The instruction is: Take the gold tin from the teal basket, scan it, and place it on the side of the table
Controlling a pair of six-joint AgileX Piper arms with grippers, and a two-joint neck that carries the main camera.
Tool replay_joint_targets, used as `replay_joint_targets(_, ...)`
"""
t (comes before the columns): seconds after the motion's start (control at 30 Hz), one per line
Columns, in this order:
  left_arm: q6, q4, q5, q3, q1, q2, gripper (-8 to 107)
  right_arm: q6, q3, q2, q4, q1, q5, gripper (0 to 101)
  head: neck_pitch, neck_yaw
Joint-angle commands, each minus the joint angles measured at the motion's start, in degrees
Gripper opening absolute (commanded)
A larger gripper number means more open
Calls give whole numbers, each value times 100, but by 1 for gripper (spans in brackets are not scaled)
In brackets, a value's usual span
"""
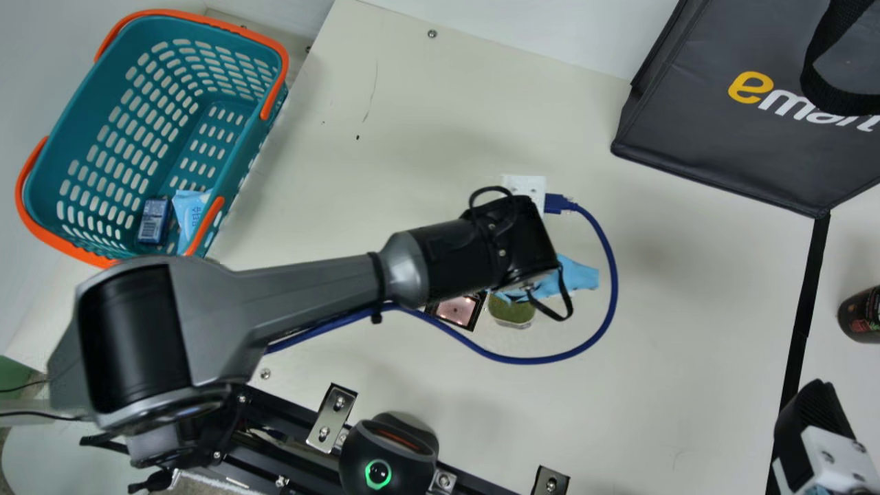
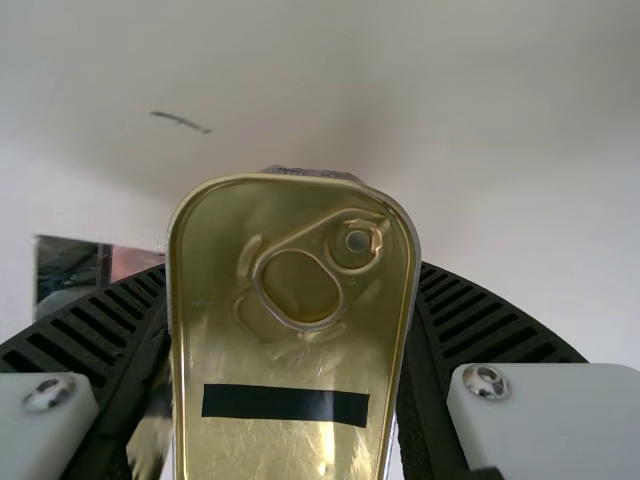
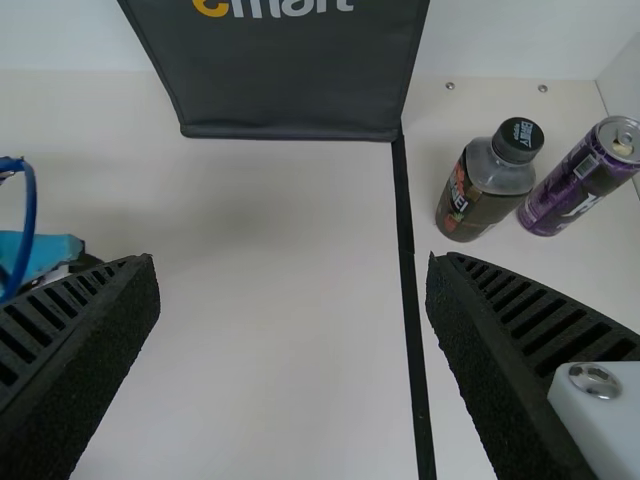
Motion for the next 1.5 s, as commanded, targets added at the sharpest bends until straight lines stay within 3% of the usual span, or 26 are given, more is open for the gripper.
replay_joint_targets(0.0, -112, 45, 5, -198, -31, 187, -8, 0, 0, 0, 0, 0, 0, 95, -166, 14)
replay_joint_targets(0.47, -594, 297, -175, -437, -158, 778, -8, 0, 0, 0, 0, 0, 0, 95, -166, 14)
replay_joint_targets(1.47, -769, 523, -442, -138, -226, 555, 90, 0, 0, 0, 0, 0, 3, 95, -166, 14)
